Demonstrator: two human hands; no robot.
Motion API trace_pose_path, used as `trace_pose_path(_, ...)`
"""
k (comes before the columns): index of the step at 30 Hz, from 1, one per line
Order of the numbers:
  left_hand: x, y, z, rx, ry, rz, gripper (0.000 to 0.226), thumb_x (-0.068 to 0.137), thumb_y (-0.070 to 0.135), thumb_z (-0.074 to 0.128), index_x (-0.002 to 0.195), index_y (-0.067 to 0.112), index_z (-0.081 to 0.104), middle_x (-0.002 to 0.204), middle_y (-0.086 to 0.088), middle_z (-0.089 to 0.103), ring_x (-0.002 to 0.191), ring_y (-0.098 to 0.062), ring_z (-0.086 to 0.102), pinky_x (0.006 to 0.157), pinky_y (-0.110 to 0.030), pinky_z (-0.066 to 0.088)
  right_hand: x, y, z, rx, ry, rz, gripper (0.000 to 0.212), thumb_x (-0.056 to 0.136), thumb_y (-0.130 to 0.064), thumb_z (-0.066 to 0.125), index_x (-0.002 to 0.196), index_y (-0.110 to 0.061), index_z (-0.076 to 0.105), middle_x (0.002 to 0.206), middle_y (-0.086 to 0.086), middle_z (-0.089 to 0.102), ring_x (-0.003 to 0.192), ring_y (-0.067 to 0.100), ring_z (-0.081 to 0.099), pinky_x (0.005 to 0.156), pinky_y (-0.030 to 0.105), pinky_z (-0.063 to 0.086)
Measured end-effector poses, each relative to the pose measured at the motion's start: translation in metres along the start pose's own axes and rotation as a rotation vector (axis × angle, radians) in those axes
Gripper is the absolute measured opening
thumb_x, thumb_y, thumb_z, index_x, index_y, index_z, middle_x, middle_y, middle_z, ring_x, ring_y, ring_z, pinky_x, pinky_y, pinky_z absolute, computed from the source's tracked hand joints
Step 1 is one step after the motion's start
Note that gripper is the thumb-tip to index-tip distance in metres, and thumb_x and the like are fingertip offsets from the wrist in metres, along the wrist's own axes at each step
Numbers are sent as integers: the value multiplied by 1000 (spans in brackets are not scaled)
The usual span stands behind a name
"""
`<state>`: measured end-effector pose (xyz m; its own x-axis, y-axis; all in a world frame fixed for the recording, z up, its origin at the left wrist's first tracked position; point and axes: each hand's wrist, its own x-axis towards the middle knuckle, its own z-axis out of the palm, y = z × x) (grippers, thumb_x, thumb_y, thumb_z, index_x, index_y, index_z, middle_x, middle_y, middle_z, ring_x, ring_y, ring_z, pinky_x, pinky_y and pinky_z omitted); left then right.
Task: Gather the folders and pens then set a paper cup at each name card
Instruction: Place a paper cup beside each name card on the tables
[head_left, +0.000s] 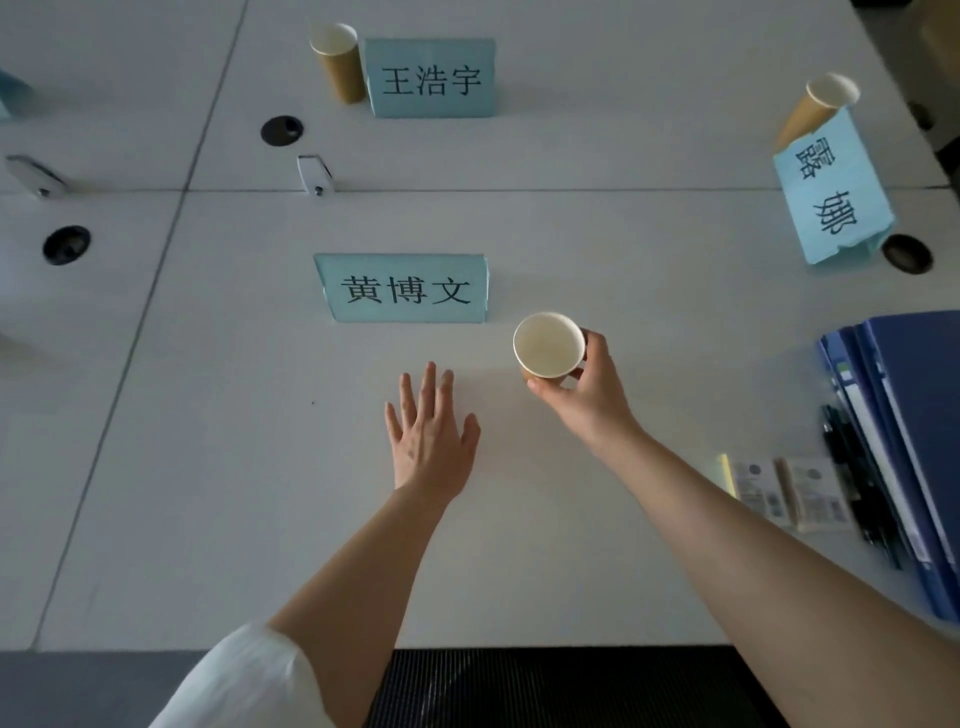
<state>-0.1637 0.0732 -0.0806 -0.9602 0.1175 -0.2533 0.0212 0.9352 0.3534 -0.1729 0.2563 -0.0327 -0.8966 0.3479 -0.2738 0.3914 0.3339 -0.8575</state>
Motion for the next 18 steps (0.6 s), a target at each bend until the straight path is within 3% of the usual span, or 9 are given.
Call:
trace_pose_path(4, 21, -3, 12, 23, -35, -11, 64, 98, 45, 33, 155, 27, 10, 164, 6, -1, 149, -26, -13, 115, -61, -5, 45, -13, 8, 0, 22, -8, 66, 72, -21, 79, 127, -18, 42, 123, 1, 56, 111, 18, 58, 91, 34, 49)
trace_pose_path(8, 19, -4, 26, 183, -8, 3, 68, 94, 49, 28, 155, 21, 19, 163, -3, 13, 150, -35, 4, 113, -69, 6, 79, -17, 17, -4, 41, -5, 66, 71, -25, 79, 126, -21, 42, 122, 0, 56, 110, 18, 58, 90, 34, 49)
trace_pose_path(18, 23, -5, 32, 220, 37, 8, 68, 93, 47, 29, 154, 19, 23, 163, -5, 15, 149, -37, 5, 112, -69, 3, 101, -17, 30, 6, 18, 6, 67, 71, -24, 78, 127, -19, 43, 122, 3, 58, 109, 20, 59, 92, 36, 50)
